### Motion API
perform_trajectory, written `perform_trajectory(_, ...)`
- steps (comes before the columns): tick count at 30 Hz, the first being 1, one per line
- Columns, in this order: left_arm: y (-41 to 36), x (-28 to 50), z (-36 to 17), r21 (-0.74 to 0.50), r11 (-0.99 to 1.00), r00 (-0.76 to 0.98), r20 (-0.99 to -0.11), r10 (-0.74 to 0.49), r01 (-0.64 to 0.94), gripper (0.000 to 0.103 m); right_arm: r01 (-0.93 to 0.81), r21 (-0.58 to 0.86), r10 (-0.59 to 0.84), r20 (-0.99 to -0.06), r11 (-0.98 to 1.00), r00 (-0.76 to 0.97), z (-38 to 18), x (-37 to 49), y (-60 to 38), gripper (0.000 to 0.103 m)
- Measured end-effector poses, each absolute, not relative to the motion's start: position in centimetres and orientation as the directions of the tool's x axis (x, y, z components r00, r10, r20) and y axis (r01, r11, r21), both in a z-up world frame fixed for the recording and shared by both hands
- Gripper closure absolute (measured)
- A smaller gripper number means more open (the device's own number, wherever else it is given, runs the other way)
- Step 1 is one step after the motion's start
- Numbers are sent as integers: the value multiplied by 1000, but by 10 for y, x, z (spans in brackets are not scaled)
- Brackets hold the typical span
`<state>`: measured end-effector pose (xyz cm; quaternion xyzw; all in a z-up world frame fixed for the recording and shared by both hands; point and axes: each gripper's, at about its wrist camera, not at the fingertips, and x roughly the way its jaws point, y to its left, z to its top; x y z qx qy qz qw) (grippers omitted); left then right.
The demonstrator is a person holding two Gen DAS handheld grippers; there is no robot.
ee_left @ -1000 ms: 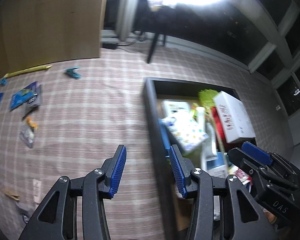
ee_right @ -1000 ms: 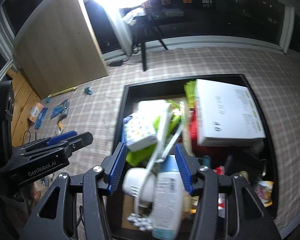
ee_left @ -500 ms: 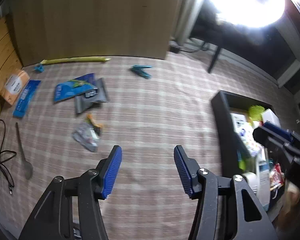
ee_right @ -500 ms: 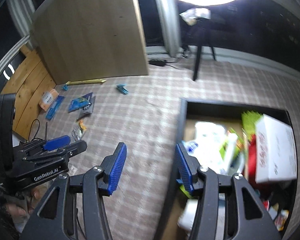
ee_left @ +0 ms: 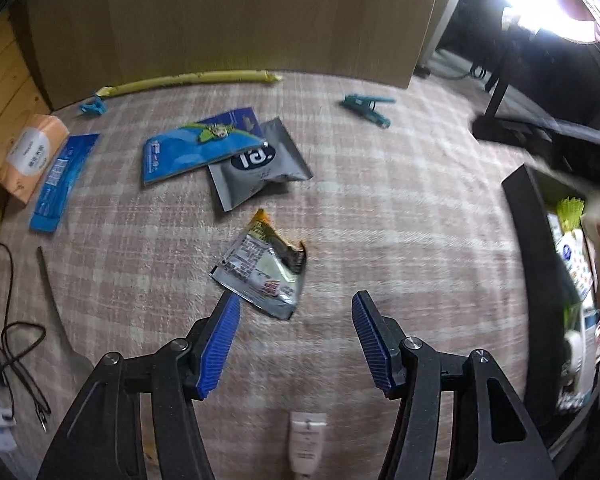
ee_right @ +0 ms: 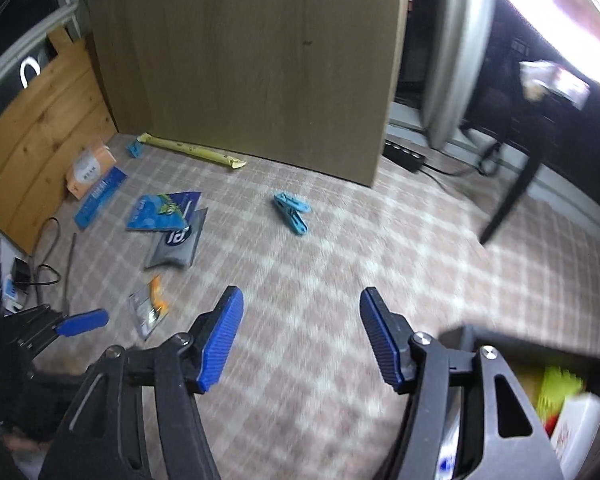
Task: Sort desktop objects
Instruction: 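Move both grippers back toward the blue clothespin and snack wrapper, then grasp the snack wrapper with the left gripper while the right grasps the blue clothespin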
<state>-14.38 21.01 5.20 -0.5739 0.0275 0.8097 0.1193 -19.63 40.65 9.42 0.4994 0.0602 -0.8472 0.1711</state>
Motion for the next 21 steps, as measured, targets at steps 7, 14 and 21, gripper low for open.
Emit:
perform_trajectory(7, 205, -162, 34, -87, -961, -289, -943, 164, -262, 42, 376, 83, -242, -885, -923, -397, 60, -246, 388, 40)
perform_trajectory(14, 213, -173, 19, -26, -955, -297, -948, 117, -295, 40, 397, 66, -230, -895, -915, -382, 36, -275, 372, 40)
perform_trajectory(21, 210, -177, 18, -11, -956, -349, -930, 117, -292, 41, 403, 46, -216, -897, -914, -387, 22, -291, 361, 40)
